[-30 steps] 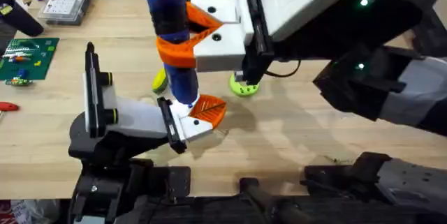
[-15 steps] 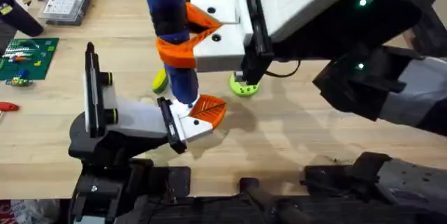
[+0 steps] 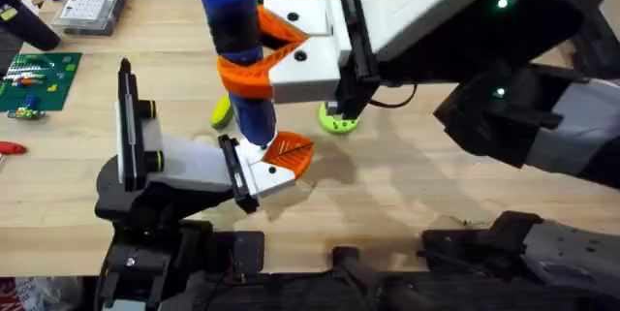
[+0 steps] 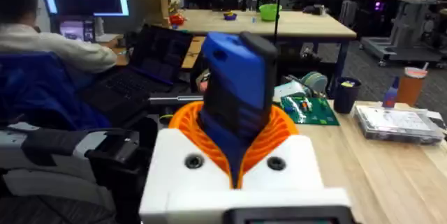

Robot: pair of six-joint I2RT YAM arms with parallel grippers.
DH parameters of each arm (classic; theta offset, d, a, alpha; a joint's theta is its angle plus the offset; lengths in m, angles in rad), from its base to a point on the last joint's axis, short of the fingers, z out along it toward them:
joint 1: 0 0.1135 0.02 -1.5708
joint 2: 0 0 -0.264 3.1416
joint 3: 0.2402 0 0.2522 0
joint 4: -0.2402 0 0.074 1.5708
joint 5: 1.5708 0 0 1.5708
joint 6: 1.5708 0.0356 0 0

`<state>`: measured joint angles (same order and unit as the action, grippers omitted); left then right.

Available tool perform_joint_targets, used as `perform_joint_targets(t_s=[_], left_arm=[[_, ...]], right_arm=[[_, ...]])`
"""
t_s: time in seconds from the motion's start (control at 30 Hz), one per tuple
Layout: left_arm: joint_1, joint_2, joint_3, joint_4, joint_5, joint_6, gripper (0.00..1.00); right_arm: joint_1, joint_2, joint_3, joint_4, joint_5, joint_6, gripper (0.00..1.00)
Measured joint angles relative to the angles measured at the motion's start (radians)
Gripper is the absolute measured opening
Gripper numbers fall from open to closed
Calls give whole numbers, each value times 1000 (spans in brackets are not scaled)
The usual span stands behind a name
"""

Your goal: Pick up the gripper from the table and insert it into the empty holder that is missing its gripper. Then pick up a screw, insert it into the mounting hole, and use the screwdriver to tighten it. Finally, clean up the table by picking up the vegetable and placing it into the bucket.

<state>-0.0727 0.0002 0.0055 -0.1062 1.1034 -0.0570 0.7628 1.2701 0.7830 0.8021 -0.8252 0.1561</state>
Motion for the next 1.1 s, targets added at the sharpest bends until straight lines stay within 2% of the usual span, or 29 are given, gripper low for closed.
perform_joint_targets(t_s=[1.1], left_arm=[[0,0,0,0,0,0,4]], right_arm=[[0,0,0,-10,-3,-11,21]])
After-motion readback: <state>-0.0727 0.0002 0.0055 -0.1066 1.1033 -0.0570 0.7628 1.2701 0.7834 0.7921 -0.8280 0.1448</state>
